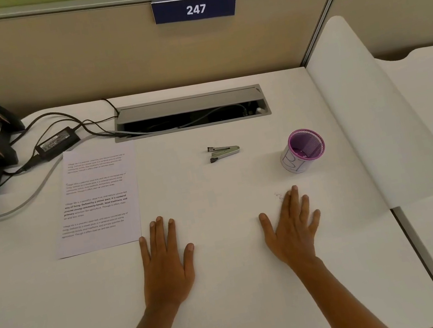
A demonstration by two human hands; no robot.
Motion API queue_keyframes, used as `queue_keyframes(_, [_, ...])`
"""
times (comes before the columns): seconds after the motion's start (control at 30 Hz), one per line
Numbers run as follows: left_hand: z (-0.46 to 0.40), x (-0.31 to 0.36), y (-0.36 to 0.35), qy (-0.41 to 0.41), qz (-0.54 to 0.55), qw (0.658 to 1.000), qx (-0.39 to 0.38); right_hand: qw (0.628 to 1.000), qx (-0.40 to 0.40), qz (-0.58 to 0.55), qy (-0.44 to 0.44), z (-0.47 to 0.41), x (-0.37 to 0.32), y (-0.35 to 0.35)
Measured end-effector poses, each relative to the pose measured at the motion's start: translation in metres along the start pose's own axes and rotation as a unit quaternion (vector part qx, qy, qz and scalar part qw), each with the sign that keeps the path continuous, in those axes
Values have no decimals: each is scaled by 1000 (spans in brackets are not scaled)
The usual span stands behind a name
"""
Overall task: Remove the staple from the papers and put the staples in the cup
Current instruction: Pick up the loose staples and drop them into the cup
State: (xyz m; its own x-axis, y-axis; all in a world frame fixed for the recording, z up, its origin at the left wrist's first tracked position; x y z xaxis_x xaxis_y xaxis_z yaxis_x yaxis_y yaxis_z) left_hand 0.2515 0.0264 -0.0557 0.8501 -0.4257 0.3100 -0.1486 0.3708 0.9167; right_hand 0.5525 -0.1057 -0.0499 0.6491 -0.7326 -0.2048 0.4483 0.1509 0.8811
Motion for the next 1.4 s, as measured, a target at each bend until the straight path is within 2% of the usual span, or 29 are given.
queue_keyframes(0.23, [0, 0, 0, 0, 2, 1000, 1, 1000, 6, 22, 17, -16, -11, 2])
queue_keyframes(0.33, [0, 0, 0, 0, 1, 1000, 0, 999, 19, -22, 27, -20, -6, 14])
queue_keyframes(0.4, [0, 0, 0, 1, -2, 1000, 0, 994, 49, -72, 62, -22, -4, 30])
queue_keyframes(0.5, [0, 0, 0, 2, -9, 1000, -2, 981, 41, -114, 151, -30, -7, 42])
queue_keyframes(0.63, [-1, -1, -1, 2, -11, 1000, -2, 971, 21, -10, 237, -42, -20, 47])
queue_keyframes(0.8, [0, -1, -1, 1, -10, 1000, -2, 954, 10, 69, 291, -48, -26, 51])
queue_keyframes(1.0, [0, -1, -1, 3, -13, 1000, -3, 943, 23, 92, 318, -47, -33, 58])
queue_keyframes(1.4, [0, 0, -1, 3, -10, 1000, -5, 956, -1, 78, 283, -56, -34, 55])
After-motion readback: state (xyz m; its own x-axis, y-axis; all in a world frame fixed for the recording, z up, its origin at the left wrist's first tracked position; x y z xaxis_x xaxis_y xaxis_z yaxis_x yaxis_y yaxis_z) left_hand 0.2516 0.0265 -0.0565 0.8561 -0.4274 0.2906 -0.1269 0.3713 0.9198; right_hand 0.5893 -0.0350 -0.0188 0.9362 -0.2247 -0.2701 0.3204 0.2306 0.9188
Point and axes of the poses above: each hand's wrist, its own z-axis away from the middle knuckle, its own y-axis out of the back of the hand, x = y × z, the point moved 10 cm from there along -z, towards the middle knuckle, and after that the axes turned 14 degrees about -x, right-handed, at the moved point
